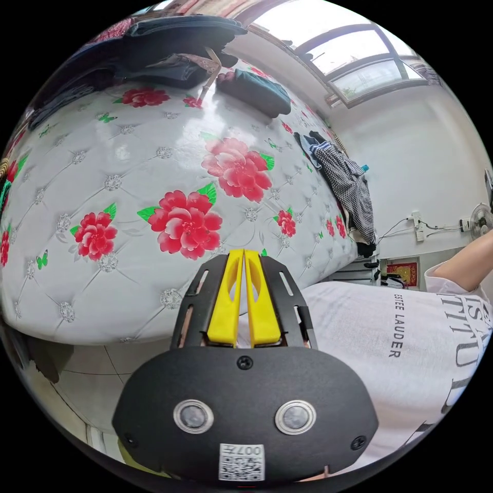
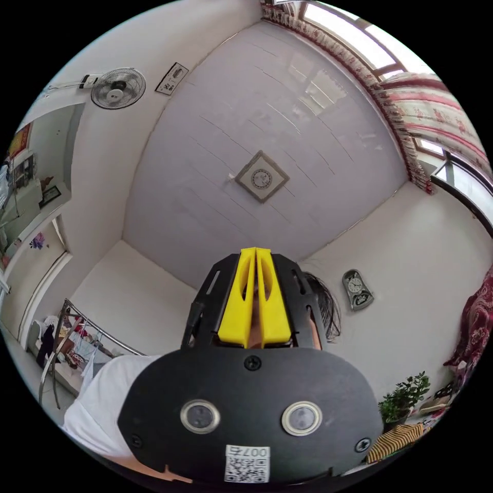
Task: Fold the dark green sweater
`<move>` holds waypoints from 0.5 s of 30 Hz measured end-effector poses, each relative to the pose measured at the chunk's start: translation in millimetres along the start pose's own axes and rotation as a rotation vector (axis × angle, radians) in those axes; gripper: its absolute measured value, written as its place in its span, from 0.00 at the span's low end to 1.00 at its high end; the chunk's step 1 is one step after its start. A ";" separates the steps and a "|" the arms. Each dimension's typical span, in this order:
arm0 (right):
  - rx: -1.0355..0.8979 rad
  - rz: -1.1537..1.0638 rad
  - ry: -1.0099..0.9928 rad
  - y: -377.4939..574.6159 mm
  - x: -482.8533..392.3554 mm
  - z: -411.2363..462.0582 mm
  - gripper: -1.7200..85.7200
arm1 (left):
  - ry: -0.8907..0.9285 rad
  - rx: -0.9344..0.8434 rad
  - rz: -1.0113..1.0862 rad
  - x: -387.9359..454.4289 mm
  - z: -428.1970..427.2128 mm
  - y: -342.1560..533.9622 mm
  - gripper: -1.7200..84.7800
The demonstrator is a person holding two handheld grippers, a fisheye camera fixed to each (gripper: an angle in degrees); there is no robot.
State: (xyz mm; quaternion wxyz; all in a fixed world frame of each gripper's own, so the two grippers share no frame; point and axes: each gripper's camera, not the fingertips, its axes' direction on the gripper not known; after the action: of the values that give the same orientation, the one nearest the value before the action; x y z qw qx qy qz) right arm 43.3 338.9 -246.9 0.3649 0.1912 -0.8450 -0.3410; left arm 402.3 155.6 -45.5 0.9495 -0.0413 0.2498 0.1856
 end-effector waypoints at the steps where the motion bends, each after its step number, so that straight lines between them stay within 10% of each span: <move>1: -0.006 -0.011 0.007 0.8 -4.5 2.1 0.02 | -0.004 0.004 0.005 -0.8 -1.9 -0.3 0.01; 15: -0.016 -0.043 0.054 29.1 -20.1 26.6 0.02 | -0.034 -0.013 0.107 -0.5 -3.2 -17.5 0.01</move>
State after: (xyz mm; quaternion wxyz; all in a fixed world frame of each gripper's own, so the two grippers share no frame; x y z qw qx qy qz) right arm 34.6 382.2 -249.2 0.3819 0.2154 -0.8278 -0.3501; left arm 407.0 138.6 -48.3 0.9420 -0.0311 0.2343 0.2383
